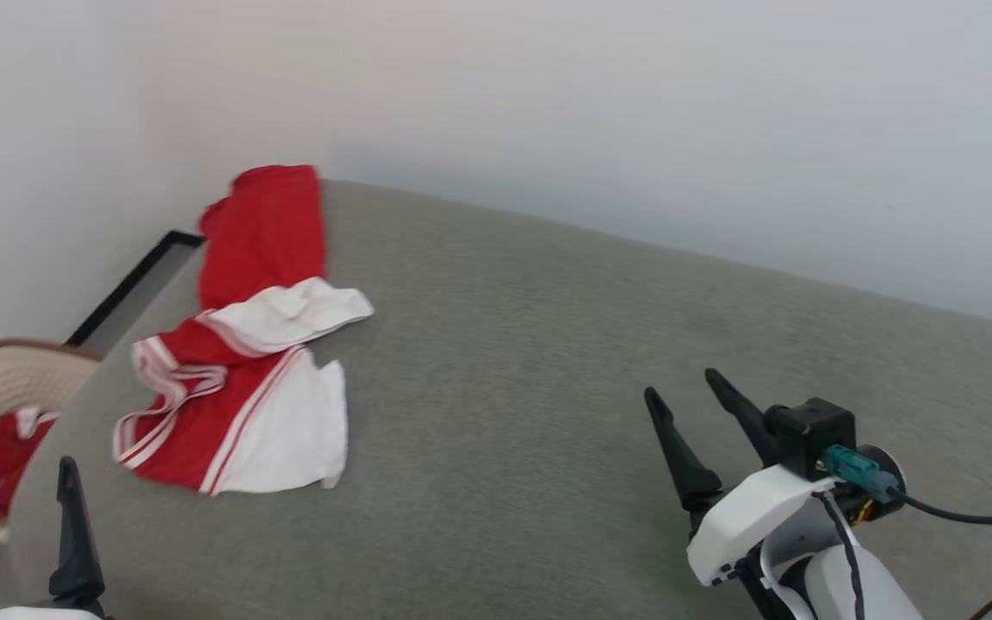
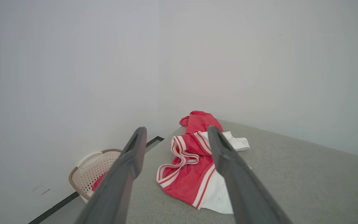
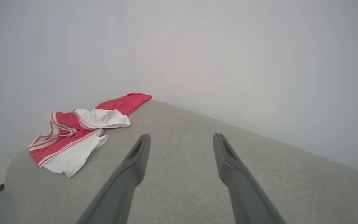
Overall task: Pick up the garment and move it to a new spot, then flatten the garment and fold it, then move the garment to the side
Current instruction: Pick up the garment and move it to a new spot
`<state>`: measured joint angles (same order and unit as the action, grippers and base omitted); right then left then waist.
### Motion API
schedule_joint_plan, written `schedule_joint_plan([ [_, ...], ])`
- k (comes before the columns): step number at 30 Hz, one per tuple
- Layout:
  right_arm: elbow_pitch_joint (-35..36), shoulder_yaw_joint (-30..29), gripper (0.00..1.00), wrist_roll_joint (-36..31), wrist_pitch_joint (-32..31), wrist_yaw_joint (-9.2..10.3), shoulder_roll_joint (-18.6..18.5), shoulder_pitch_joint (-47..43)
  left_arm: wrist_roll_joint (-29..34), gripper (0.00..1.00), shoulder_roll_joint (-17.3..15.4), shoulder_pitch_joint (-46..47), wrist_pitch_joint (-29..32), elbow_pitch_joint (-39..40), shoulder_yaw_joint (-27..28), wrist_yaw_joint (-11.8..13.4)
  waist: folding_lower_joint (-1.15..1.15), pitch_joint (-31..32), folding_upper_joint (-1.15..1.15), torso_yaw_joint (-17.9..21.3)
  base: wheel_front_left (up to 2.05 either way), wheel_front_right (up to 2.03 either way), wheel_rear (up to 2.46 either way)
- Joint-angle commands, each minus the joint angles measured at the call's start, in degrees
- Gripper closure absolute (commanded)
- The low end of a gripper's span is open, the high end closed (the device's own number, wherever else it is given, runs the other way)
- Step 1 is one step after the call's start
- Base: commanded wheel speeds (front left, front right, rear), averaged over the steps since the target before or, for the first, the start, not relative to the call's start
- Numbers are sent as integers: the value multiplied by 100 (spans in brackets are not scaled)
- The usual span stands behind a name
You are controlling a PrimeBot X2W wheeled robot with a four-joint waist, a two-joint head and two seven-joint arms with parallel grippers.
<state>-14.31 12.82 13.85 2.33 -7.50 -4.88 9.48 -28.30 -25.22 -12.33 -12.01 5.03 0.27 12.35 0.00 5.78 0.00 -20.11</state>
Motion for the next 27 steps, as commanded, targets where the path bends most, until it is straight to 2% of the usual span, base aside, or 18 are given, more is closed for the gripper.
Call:
schedule_joint_plan([
  [1,-22,56,0,49,51,2,12,60,-20,0,-32,-103,32,56,16,16,0,60,0,-294,0,0,0],
  [6,-50,141,0,62,41,2,25,141,-63,0,-18,-137,17,136,43,36,0,-15,0,-488,0,0,0],
  [15,-120,168,0,64,79,2,-25,270,-147,0,2,11,41,150,30,23,0,-138,0,-605,0,0,0],
  [21,-42,-20,0,5,60,2,-59,281,-213,0,-89,476,108,-34,-88,-161,0,-273,0,-611,0,0,0],
  [27,151,-149,0,-110,-92,2,-125,369,-262,0,-124,1199,72,-561,-163,-369,0,-577,0,-380,0,0,0],
])
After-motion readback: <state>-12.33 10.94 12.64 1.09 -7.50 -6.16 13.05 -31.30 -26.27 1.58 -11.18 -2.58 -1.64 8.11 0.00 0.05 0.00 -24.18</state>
